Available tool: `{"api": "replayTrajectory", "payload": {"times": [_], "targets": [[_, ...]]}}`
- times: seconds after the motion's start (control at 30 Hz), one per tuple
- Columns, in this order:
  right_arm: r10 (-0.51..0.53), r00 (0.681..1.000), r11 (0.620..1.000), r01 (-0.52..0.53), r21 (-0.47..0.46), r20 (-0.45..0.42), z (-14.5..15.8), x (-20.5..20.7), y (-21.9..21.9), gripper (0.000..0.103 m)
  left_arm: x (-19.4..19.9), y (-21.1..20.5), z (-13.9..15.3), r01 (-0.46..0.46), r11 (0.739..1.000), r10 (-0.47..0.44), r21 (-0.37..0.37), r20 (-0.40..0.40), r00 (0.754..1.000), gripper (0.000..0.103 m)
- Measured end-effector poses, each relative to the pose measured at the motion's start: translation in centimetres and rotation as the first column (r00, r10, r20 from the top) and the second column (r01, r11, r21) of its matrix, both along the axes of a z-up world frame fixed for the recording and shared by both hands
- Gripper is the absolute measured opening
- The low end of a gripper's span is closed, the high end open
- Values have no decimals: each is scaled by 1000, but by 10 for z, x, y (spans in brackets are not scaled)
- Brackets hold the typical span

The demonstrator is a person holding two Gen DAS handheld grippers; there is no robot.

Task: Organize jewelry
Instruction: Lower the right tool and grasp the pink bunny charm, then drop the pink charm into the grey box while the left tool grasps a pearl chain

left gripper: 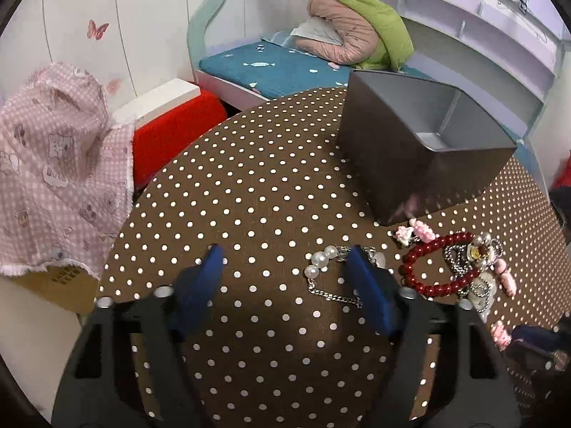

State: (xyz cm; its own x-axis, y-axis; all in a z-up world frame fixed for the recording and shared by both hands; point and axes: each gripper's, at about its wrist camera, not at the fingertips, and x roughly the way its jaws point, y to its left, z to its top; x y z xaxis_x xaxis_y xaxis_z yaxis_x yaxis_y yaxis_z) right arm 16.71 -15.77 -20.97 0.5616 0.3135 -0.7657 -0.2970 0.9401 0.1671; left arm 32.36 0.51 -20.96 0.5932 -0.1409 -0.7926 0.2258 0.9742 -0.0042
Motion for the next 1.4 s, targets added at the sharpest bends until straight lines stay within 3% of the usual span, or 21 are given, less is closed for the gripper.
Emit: {"api": "replayTrajectory", "payload": {"times": [0.03, 0.1, 0.17, 0.27, 0.5, 0.87, 1.2, 1.4], "targets": [[-2, 1000, 1000, 2, 2, 2, 0, 0, -1, 12, -1, -1, 1, 16, 1000, -16, -4, 0, 1000, 42], [-6, 1000, 1000, 6, 2, 6, 1, -1, -2, 12, -4, -8, 1, 52, 999, -52, -11, -3, 999, 9], [-10, 1000, 1000, 10, 4, 12, 3, -3, -4, 12, -8, -11, 1, 60, 998, -60, -7, 4, 998, 9], [-19, 1000, 1000, 19, 6, 23, 7, -7, -7, 12, -17, -10, 3, 65, 996, -64, -60, 18, 998, 9], [-22, 997, 1000, 21, 12, 71, 28, -12, -11, 12, -52, 2, 34, 67, 994, -58, -90, 98, 993, 9], [6, 982, 1000, -9, 12, 188, 95, -1, -19, 12, -88, 4, 94, 112, 987, -87, -114, 206, 975, 9], [43, 964, 998, -52, 27, 261, 170, 51, -21, 12, -92, -19, 174, 185, 978, -142, -101, 332, 933, 9], [35, 979, 999, -42, 32, 200, 175, 100, -26, 12, -57, -42, 205, 184, 978, -141, -95, 348, 927, 9]]}}
